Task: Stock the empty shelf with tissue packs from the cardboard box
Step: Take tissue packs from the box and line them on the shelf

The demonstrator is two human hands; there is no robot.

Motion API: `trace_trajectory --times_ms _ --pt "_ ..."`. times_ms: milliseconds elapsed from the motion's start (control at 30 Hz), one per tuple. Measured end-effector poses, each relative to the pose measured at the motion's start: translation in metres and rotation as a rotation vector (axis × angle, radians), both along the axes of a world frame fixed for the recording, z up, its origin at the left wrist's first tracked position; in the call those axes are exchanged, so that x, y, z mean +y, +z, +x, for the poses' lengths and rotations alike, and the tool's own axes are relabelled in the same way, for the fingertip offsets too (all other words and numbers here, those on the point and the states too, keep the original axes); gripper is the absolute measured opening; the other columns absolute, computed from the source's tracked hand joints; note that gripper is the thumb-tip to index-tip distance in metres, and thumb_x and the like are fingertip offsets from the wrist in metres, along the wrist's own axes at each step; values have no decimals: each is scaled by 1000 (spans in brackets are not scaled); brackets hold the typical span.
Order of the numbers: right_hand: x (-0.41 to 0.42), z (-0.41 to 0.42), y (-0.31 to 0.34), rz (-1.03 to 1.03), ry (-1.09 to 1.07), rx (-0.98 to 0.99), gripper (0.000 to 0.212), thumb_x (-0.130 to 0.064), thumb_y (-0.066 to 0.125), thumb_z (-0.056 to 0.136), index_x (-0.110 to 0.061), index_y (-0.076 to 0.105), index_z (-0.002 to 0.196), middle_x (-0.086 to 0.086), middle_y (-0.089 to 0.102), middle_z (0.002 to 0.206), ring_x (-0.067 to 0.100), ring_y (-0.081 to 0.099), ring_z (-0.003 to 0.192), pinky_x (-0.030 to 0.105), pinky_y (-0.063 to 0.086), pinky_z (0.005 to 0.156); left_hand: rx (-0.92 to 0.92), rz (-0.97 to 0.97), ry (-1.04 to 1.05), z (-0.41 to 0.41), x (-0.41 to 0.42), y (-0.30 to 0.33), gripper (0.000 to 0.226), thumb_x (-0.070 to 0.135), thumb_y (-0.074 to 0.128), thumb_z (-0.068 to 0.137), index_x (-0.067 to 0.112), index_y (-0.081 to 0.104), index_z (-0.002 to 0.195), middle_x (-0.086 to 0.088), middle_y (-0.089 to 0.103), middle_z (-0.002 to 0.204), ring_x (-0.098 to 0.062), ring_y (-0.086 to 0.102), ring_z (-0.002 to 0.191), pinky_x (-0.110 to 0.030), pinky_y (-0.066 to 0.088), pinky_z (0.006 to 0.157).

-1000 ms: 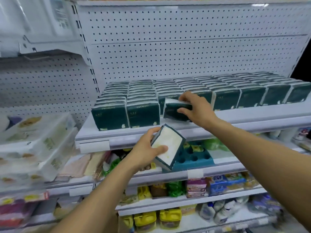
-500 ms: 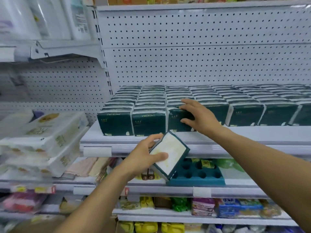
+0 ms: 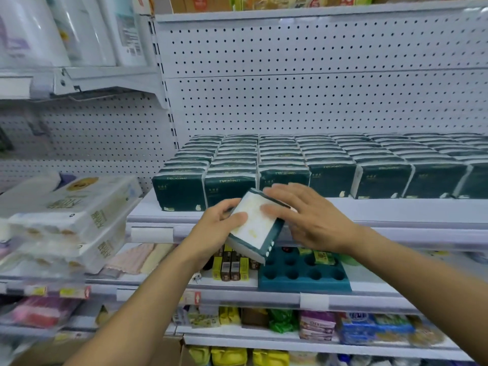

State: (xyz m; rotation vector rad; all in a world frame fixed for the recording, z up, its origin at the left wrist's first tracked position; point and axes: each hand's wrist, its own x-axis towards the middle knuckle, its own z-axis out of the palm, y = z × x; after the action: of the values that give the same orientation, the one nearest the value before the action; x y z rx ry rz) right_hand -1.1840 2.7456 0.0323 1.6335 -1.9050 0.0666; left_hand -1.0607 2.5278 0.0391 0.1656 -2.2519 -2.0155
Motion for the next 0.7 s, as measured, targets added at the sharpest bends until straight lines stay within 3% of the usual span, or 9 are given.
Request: trace_trajectory --times_ms 100,167,233,300,367,533,633,700 --pt "1 11 -8 -98 29 -122 53 -26 66 87 -17 47 136 6 46 143 26 44 131 37 39 106 -38 50 4 1 7 7 26 22 52 101 24 60 125 1 71 103 -9 67 83 -20 50 60" --pt "-2 20 -3 -249 45 -361 43 -14 73 82 -15 59 123 -1 59 126 18 54 115 32 46 94 -76 118 24 2 10 11 33 38 41 104 22 63 122 -3 71 100 -12 66 80 -25 51 57" --pt "-4 30 7 -374 -8 -708 34 -13 72 84 -20 63 116 -11 65 110 6 57 100 23 47 83 -75 168 83 3 10 14 57 60 27 99 21 66 117 -7 72 95 -16 66 74 -28 49 55" --pt "-5 37 18 -469 -56 -1087 26 -17 69 89 -21 62 114 -9 70 102 11 64 94 30 54 76 -36 124 149 3 10 14 73 72 21 90 21 68 114 -4 69 95 -13 60 72 -28 43 57" --pt "-4 39 23 -540 -73 -1330 23 -17 66 92 -17 62 114 0 74 99 19 68 87 42 55 70 -23 74 190 3 12 13 74 75 24 86 22 68 113 0 68 97 -12 59 78 -33 42 66" --pt "-2 44 27 -567 -77 -1475 22 -18 64 93 -14 63 114 4 75 94 15 68 78 36 54 63 41 22 143 4 22 15 38 55 48 96 26 65 114 5 71 106 -12 63 97 -32 48 73" --pt "1 43 24 -540 -116 -1441 30 -20 68 90 -22 59 118 -1 74 102 18 69 95 39 57 80 121 39 137 0 25 16 25 25 67 92 21 63 116 8 73 106 -14 68 101 -37 58 83" --pt "3 44 23 -553 -161 -1240 58 -24 75 83 -29 46 133 -9 61 123 10 60 111 29 52 90 175 -6 137 -2 29 20 25 17 69 90 20 64 114 6 74 104 -13 69 98 -34 59 84"
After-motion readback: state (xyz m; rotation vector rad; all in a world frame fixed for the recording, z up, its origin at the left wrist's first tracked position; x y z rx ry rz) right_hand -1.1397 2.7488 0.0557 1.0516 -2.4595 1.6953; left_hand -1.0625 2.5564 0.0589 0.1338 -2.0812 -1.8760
